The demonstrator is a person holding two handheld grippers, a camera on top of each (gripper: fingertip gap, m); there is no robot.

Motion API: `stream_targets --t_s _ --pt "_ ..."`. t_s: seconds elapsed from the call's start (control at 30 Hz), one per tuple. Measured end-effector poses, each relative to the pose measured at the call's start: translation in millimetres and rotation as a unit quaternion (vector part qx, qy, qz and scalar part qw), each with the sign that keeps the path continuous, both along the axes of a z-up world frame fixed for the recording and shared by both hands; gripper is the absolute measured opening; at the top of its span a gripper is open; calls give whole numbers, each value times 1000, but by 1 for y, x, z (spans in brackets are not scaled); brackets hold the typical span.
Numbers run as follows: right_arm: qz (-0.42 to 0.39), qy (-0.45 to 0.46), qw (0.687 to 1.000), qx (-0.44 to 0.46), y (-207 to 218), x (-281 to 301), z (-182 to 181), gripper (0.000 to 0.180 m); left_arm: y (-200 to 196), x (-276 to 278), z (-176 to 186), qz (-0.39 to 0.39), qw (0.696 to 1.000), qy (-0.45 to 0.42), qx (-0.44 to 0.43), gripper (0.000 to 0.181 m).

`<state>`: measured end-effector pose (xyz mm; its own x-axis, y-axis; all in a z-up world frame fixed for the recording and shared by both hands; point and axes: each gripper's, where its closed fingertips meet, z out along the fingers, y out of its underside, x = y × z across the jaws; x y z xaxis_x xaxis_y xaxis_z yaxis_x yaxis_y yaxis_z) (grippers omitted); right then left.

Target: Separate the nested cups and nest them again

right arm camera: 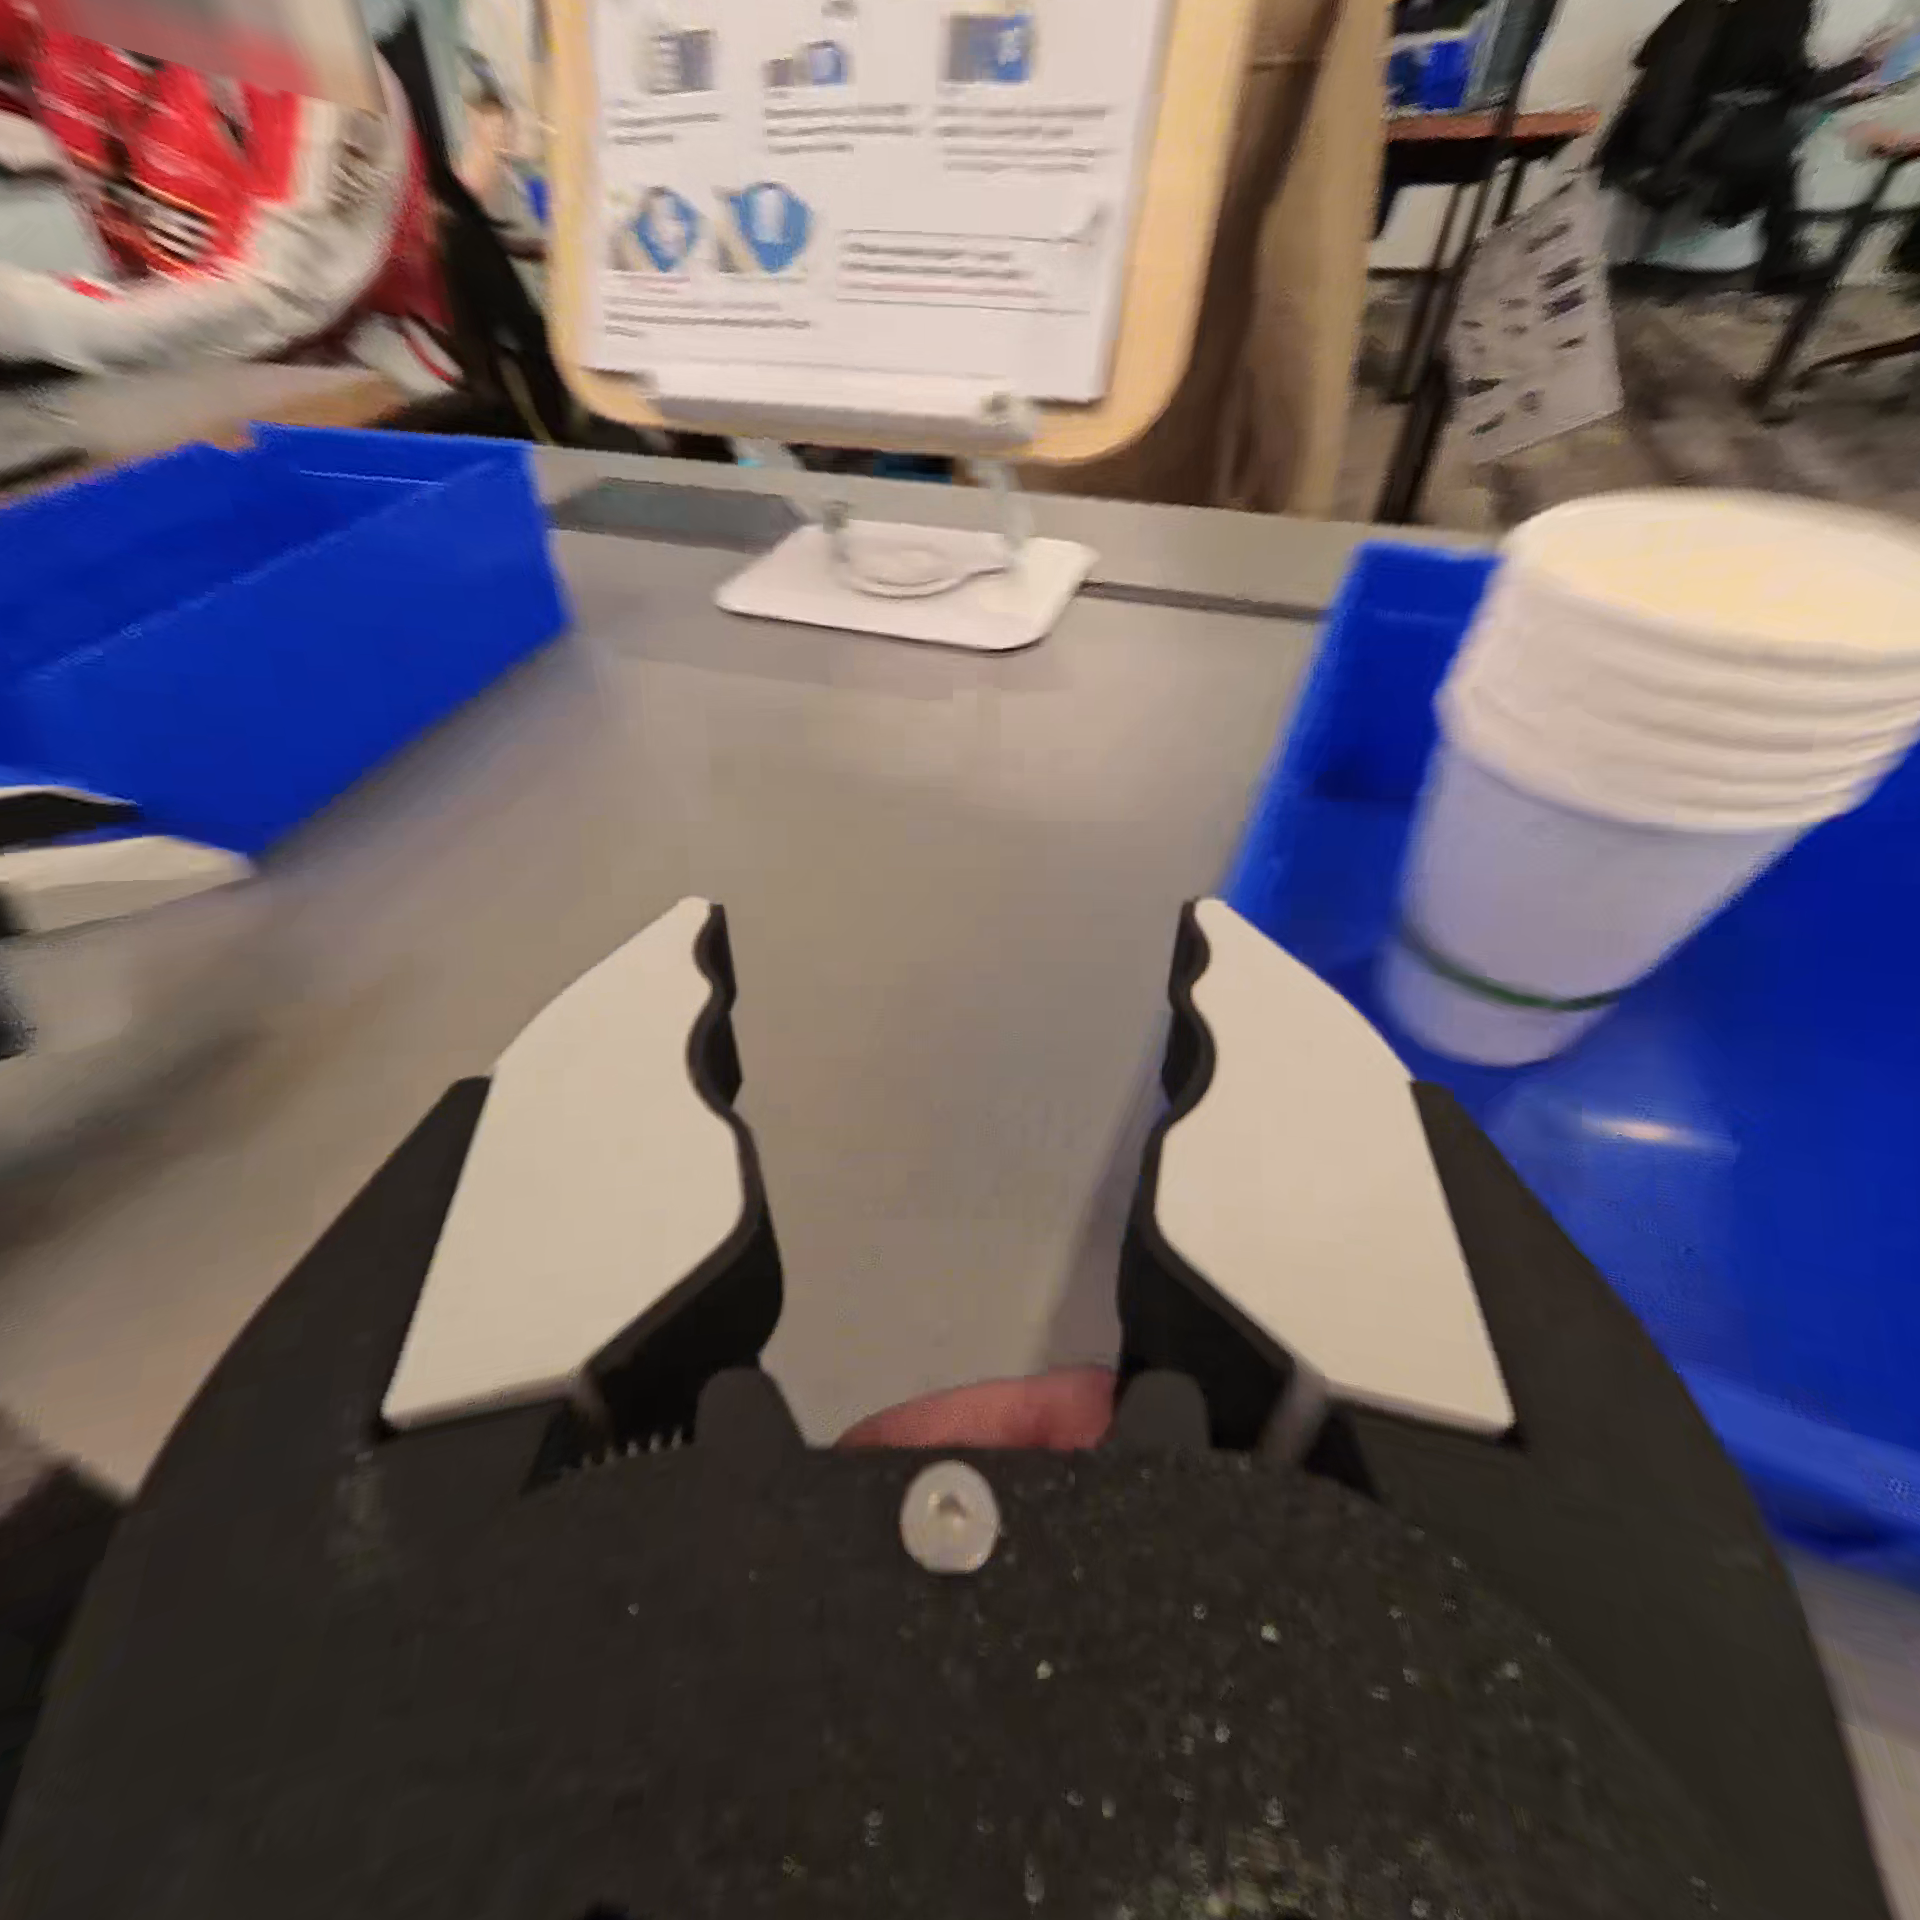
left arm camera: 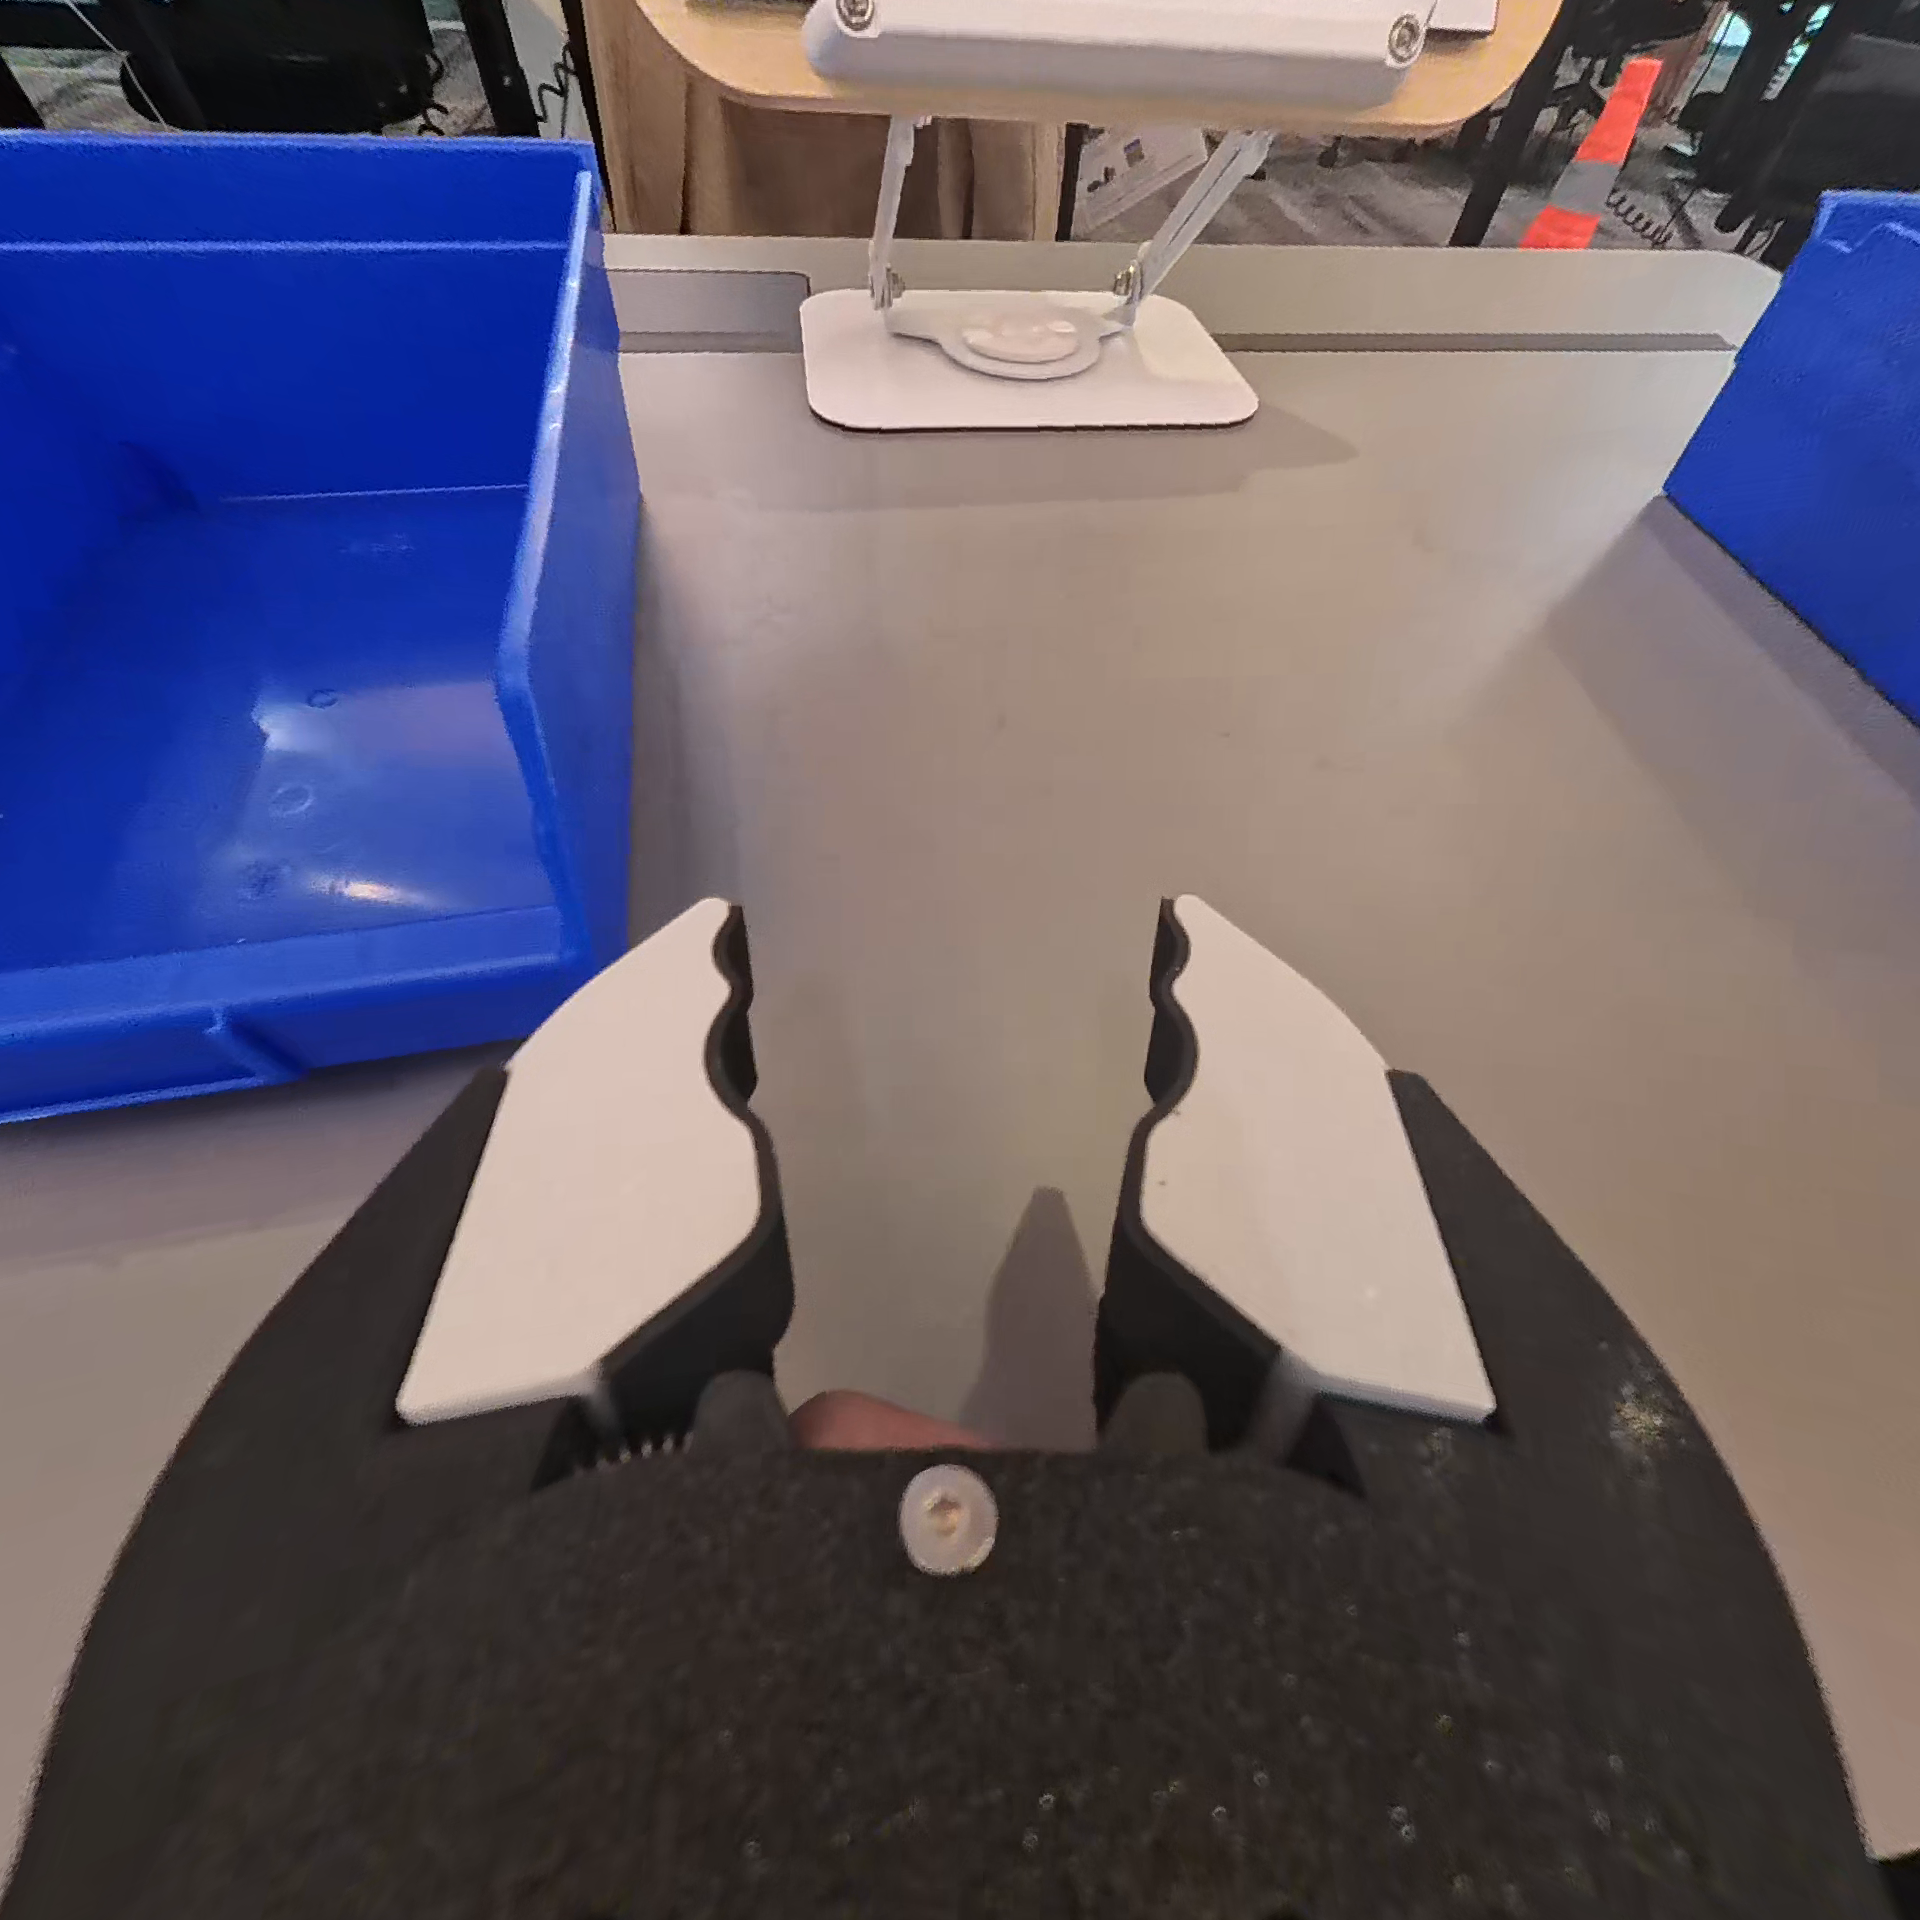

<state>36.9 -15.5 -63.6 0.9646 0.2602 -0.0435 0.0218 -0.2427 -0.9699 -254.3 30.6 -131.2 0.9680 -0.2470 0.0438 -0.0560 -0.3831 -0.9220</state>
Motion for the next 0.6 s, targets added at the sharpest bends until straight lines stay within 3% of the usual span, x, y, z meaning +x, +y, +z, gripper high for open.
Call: stream_targets --t_s 0.1,0.23,0.37,0.47,0.6 --pt "18 4 1000 -15 -19 -28 -26 81 -1 1 -2 0 1000 1 -3 73" --pt "-42 -50 998 1 -30 21 -20 81 -2 28 1 -32 999 -23 -6 73" --pt "-183 -82 979 27 -47 135 7 79 -31 150 19 -200 975 -84 -43 77" --pt "-273 -105 956 20 -62 213 7 78 -58 258 35 -300 948 -101 -28 78" --pt "-276 -61 959 -30 -55 254 -24 80 -41 346 30 -279 958 -62 15 77"
